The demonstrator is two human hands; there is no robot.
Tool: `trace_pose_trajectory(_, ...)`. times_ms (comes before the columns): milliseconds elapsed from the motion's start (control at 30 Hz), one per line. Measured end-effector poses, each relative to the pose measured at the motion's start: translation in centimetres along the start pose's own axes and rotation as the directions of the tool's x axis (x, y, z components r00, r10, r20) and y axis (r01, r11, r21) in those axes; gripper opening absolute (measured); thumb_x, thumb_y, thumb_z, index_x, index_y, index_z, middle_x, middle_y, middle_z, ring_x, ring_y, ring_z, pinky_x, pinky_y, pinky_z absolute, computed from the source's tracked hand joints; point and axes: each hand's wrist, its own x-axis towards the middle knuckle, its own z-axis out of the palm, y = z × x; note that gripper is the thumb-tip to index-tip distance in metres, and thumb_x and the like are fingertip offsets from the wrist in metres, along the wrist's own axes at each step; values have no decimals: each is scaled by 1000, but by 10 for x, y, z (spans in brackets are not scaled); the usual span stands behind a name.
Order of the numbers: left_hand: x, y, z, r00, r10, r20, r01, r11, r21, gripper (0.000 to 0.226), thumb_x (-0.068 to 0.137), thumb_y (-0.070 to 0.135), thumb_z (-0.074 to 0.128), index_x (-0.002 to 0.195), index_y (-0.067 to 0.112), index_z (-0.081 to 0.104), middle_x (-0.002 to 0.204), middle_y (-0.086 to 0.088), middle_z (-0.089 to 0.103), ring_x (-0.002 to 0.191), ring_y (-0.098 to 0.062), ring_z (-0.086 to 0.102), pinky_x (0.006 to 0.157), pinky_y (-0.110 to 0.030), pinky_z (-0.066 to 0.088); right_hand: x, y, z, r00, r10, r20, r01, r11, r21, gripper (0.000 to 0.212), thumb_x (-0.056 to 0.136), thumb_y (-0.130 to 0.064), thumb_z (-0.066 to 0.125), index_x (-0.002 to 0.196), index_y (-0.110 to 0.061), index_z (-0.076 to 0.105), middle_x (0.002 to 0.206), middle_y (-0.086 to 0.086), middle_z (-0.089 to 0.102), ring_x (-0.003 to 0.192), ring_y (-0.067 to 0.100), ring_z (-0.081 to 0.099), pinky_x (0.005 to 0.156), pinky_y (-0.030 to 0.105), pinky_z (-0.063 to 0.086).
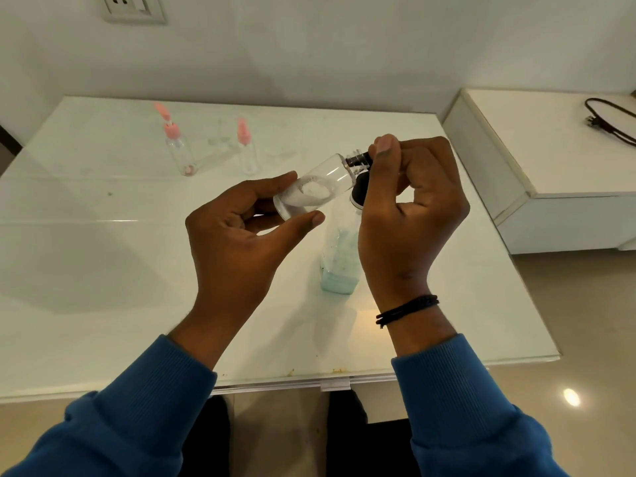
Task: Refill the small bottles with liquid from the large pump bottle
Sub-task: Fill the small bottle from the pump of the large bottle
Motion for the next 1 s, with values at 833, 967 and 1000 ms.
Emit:
trace_pose_trajectory(833, -1, 2, 1, 1000, 23, -9, -23, 999, 25, 47, 74, 17, 91, 115, 9, 73, 112, 0, 75, 101, -13, 74, 82, -24, 62, 2, -1, -1, 1000, -12, 8, 12, 1000, -8, 28, 98, -9, 62, 71, -2, 66, 75, -4, 54, 66, 8, 49, 56, 23, 41)
trace_pose_trajectory(967, 0, 4, 2, 999, 34, -8, -34, 999, 7, 46, 74, 16, 91, 115, 11, 71, 111, 2, 74, 101, -11, 73, 82, -21, 60, 4, -4, 0, 1000, -16, -11, 16, 1000, -16, 29, 98, -12, 61, 72, -1, 68, 75, -5, 55, 67, 9, 50, 56, 25, 41)
trace_pose_trajectory(1000, 0, 4, 2, 999, 34, -8, -34, 999, 11, 46, 74, 16, 91, 115, 11, 71, 111, 3, 73, 101, -10, 73, 82, -21, 60, 2, -4, 0, 1000, -10, -11, 10, 1000, -9, 28, 98, -10, 61, 72, -1, 68, 75, -4, 55, 67, 8, 50, 57, 23, 41)
